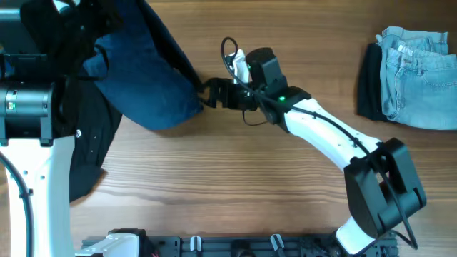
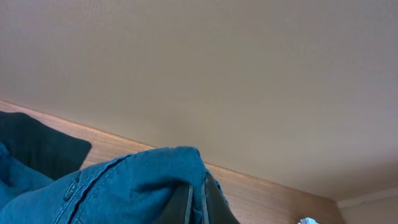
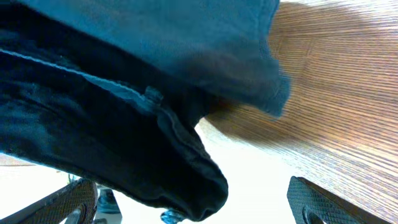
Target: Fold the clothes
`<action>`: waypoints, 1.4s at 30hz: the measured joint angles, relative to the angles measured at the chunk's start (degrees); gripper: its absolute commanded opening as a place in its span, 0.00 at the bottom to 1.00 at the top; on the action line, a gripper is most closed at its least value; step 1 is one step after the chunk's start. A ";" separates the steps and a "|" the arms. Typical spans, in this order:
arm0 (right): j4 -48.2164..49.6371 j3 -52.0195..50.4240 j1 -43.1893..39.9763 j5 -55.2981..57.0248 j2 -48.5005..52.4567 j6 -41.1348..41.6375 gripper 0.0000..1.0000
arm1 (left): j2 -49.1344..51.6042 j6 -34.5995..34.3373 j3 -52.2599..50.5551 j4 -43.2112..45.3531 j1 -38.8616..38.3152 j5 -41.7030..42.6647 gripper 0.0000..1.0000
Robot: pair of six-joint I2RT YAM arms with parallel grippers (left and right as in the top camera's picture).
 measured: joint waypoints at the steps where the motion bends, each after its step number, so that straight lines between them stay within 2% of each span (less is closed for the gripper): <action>1: 0.72 0.00 0.00 -0.02 0.11 0.31 0.98 | 0.00 0.00 0.00 -0.31 0.00 0.00 0.04; 10: 4.42 0.00 -2.80 -2.45 0.85 2.43 0.98 | 0.00 0.26 0.00 -1.88 0.00 -1.05 0.04; 18: 5.18 0.00 -1.75 -4.61 6.21 3.89 0.95 | 0.00 0.26 0.00 -2.54 0.00 -1.09 0.04; 26: 8.04 0.00 -1.62 -9.97 6.82 4.33 0.96 | 0.00 0.28 0.00 -2.93 0.00 -1.29 0.04; 34: 6.03 0.00 6.05 -9.79 6.82 4.26 0.95 | 0.00 0.26 0.00 -3.45 0.00 -1.31 0.04; 36: 5.01 0.00 8.31 -9.46 6.82 4.26 0.86 | 0.00 0.26 0.00 -3.91 0.00 -1.31 0.04; 37: 4.52 0.00 9.25 -9.40 6.82 4.15 0.65 | 0.00 0.28 0.00 -4.02 0.00 -1.33 0.04; 38: 3.28 0.00 10.16 -8.98 6.82 3.74 0.31 | 0.00 0.28 0.00 -4.02 0.00 -1.36 0.04; 39: 1.97 0.00 10.67 -8.33 6.82 3.52 0.16 | 0.00 0.28 0.00 -4.02 0.00 -1.49 0.04; 41: -2.27 0.00 11.17 -6.43 6.84 3.34 0.04 | 0.00 0.28 0.00 -4.04 0.00 -1.51 0.04; 42: -3.82 0.00 11.23 -5.11 6.86 3.21 0.04 | 0.00 0.26 0.00 -4.04 0.00 -1.51 0.04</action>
